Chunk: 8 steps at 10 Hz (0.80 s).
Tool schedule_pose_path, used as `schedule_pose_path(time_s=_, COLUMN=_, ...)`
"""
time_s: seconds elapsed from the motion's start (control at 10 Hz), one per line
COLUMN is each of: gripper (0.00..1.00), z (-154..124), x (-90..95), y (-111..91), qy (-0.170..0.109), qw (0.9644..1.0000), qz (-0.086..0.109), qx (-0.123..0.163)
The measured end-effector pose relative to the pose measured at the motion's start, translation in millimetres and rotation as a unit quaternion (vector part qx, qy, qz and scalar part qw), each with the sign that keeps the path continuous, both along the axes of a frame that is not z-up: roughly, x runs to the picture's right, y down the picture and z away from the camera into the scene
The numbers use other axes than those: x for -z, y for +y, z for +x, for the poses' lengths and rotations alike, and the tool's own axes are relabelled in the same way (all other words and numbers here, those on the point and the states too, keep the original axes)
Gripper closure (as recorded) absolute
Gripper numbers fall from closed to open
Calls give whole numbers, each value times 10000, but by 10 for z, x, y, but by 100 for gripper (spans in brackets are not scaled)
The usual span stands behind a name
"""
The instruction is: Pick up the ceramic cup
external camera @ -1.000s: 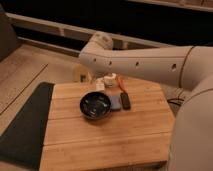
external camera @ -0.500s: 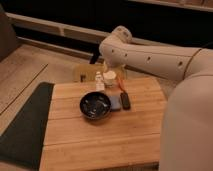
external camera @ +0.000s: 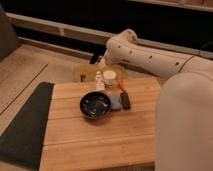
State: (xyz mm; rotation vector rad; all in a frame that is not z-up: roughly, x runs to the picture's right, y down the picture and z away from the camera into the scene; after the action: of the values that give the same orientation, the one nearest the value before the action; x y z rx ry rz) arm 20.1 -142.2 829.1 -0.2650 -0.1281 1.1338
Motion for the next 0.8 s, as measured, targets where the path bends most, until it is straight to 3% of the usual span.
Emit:
schedule_pose_path(time_s=0.1, gripper=35, z=-34, x=-132, y=33, qy=-275, qw=9996, qz=-75, qx=52)
schedule_pose_path(time_s=0.4, gripper=35, z=-89, x=-281, y=101, qy=-511, qw=9984, qz=-194, qx=133)
schedule_pose_path(time_s=0.6, gripper=35, z=-78, x=-274, y=103, qy=-498, qw=9985, qz=-198, qx=134)
schedule_pose_path(time_s=0.8, gripper=35, z=84, x=-347, y=141, qy=-243, qw=9990, qz=-364, qx=64)
